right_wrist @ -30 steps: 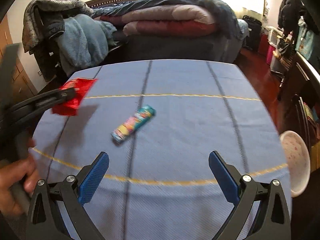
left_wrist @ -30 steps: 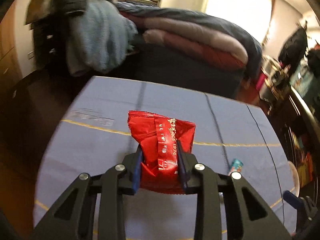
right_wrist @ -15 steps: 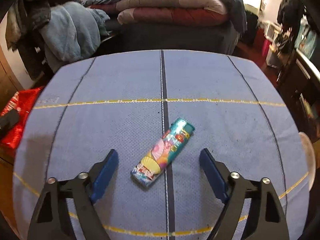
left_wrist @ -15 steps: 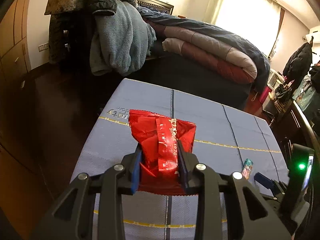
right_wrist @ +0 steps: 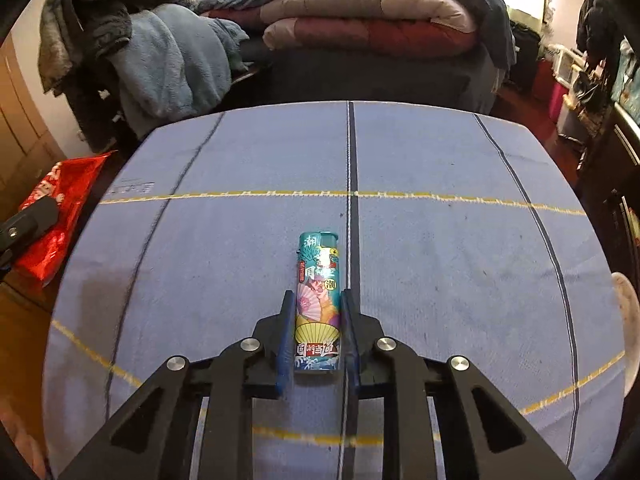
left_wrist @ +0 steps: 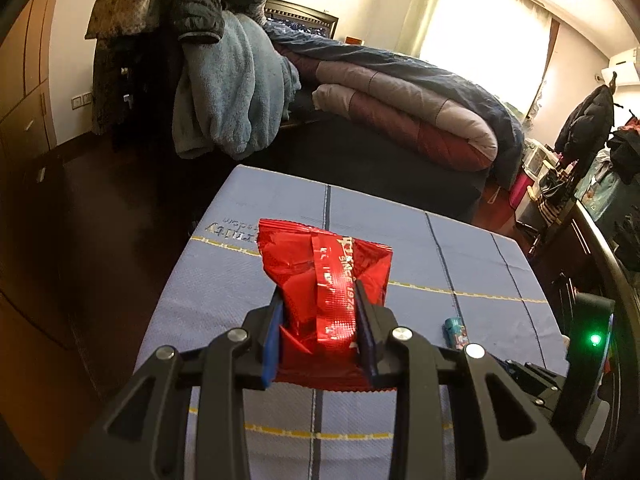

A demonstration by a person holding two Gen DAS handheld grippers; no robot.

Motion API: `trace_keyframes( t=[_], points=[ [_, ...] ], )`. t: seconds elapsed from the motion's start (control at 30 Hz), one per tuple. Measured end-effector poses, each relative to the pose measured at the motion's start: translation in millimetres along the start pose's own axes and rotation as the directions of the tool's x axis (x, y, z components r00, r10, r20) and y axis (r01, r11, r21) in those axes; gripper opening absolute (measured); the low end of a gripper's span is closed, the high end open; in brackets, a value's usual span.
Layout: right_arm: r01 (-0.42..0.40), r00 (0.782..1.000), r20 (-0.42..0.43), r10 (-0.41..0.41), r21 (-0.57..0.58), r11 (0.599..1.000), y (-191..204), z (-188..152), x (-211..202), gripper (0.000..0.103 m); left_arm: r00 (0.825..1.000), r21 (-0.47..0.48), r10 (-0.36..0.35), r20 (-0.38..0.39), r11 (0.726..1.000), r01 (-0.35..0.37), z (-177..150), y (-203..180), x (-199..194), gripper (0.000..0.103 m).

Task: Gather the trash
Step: 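Grasp the red snack wrapper with the left tool while the right tool grasps the colorful lighter, then carry the red wrapper and lighter over the pink bin and open both tools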

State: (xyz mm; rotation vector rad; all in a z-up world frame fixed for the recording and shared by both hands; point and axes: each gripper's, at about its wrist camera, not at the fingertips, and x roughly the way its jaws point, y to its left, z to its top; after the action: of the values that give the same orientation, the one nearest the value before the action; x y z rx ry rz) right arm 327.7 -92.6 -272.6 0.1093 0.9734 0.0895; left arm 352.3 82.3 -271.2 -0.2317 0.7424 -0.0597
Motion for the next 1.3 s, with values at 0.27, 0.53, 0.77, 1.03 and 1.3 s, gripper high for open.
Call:
trace_keyframes(
  t=[0.27, 0.53, 0.77, 1.03, 1.3],
  points=[
    [-0.101, 0.992, 0.077, 0.097, 0.051, 0.994, -31.9, -19.3, -56.7, 0.022, 0.999, 0.034, -0.024, 0.021, 0.999, 0.024, -3.7, -27.8, -25.4, 0.033],
    [-0.164, 0.979, 0.143, 0.146, 0.123, 0.979, -68.9, -36.0, -103.0, 0.022, 0.997, 0.106, -0.074, 0.033, 0.992, 0.07, -9.5, -77.1, -46.4, 0.033],
    [-0.167, 0.975, 0.176, 0.134, 0.186, 0.968, -108.8, -53.2, -126.1, 0.022, 0.993, 0.193, -0.115, 0.026, 0.975, 0.108, -19.0, -130.9, -59.2, 0.033],
    [-0.14, 0.972, 0.218, 0.082, 0.263, 0.955, -159.7, -72.6, -149.4, 0.022, 0.98, 0.279, -0.197, 0.004, 0.942, 0.188, -32.6, -195.1, -67.1, 0.033],
    [-0.108, 0.969, 0.246, 0.024, 0.334, 0.936, -208.5, -89.4, -166.1, 0.022, 0.964, 0.366, -0.262, -0.043, 0.894, 0.259, -48.2, -264.7, -63.9, 0.033]
  ],
)
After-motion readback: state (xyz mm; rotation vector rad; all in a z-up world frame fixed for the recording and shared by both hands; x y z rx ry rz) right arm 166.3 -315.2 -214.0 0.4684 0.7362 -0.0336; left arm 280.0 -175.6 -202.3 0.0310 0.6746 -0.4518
